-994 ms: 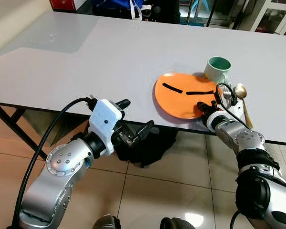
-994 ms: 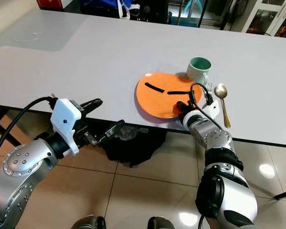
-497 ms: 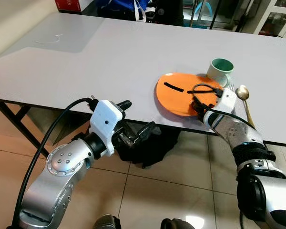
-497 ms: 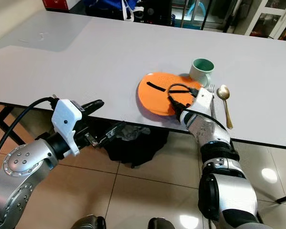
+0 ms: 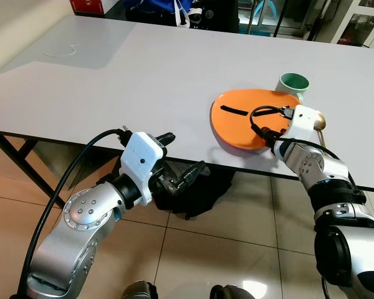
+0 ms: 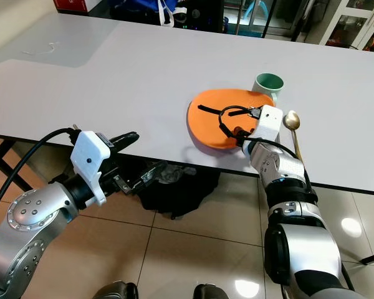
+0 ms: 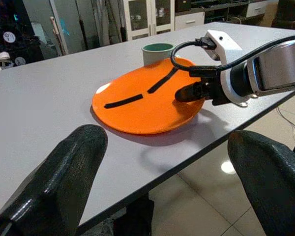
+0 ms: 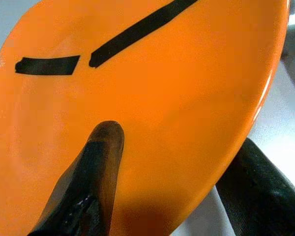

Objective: Setting the table

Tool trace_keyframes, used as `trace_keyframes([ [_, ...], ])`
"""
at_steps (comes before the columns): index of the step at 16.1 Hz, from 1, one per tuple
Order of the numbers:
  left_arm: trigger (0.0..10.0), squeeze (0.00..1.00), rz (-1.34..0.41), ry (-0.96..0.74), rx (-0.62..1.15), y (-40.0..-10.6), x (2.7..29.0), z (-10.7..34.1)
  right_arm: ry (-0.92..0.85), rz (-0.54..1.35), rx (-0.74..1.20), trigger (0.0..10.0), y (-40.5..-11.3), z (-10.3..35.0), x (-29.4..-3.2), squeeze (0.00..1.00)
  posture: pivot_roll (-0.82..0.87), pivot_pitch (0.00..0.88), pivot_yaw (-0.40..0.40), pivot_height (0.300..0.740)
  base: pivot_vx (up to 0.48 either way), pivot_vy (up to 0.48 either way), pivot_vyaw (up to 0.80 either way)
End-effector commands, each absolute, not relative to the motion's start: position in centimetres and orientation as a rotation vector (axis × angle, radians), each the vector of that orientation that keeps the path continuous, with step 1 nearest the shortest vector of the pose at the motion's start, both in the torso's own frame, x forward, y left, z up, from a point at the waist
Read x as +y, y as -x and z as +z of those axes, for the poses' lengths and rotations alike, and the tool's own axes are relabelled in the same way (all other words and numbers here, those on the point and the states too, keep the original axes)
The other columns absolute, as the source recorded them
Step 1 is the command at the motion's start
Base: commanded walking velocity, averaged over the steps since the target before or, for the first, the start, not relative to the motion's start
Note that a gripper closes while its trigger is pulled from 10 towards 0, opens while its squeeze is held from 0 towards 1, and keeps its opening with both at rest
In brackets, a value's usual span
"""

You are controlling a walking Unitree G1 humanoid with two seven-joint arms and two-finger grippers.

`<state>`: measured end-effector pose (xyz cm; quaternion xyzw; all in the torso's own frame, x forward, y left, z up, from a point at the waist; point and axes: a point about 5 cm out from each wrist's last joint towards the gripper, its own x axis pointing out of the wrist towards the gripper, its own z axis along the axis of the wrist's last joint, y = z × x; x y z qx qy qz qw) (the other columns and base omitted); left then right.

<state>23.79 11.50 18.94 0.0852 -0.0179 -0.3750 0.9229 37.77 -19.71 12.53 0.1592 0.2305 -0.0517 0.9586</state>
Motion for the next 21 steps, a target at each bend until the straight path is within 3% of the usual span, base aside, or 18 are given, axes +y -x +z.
trace_keyframes([
  [1, 10.0, 0.00, -0.788, -0.188, -0.044, -23.6, 11.2, 19.2, -0.353, -0.106, 0.602, 10.0, -36.5, 9.7, -19.5, 0.00, 0.03, 0.115, -0.020, 0.740, 0.000, 0.000, 0.00],
  [3, 10.0, 0.00, -0.789, -0.189, -0.043, -23.6, 11.2, 19.1, -0.490, -0.021, 0.583, 10.0, -36.6, 10.3, -18.6, 0.00, 0.03, 0.115, -0.021, 0.740, 0.000, 0.000, 0.00],
  [4, 10.0, 0.00, -0.789, -0.189, -0.042, -23.6, 11.2, 19.1, -0.501, -0.021, 0.588, 10.0, -36.5, 10.2, -18.6, 0.72, 0.03, 0.115, -0.021, 0.740, 0.000, 0.000, 0.00],
  [5, 10.0, 0.00, -0.790, -0.189, -0.042, -23.6, 11.2, 19.1, -0.483, -0.035, 0.604, 10.0, -36.4, 10.0, -18.9, 1.00, 0.03, 0.115, -0.021, 0.740, 0.000, 0.000, 0.00],
  [11, 10.0, 0.00, -0.795, -0.189, -0.037, -23.5, 11.2, 19.0, -0.268, 0.029, 0.706, 10.0, -35.3, 10.2, -19.0, 1.00, 0.03, 0.114, -0.027, 0.740, 0.000, 0.000, 0.00],
  [12, 10.0, 0.00, -0.794, -0.188, -0.035, -23.5, 11.2, 19.0, -0.261, 0.039, 0.733, 10.0, -34.8, 10.2, -19.1, 0.06, 0.03, 0.115, -0.025, 0.740, 0.000, 0.000, 0.00],
  [13, 10.0, 0.00, -0.794, -0.188, -0.034, -23.4, 11.2, 19.0, -0.252, 0.040, 0.744, 10.0, -34.6, 10.2, -19.1, 0.00, 0.03, 0.115, -0.025, 0.740, 0.000, 0.000, 0.00],
  [21, 10.0, 0.00, -0.801, -0.189, -0.025, -23.5, 11.1, 18.7, -0.416, 0.117, 0.670, 10.0, -31.6, 12.2, -19.5, 0.00, 0.02, 0.109, -0.027, 0.740, 0.000, 0.000, 0.00],
])
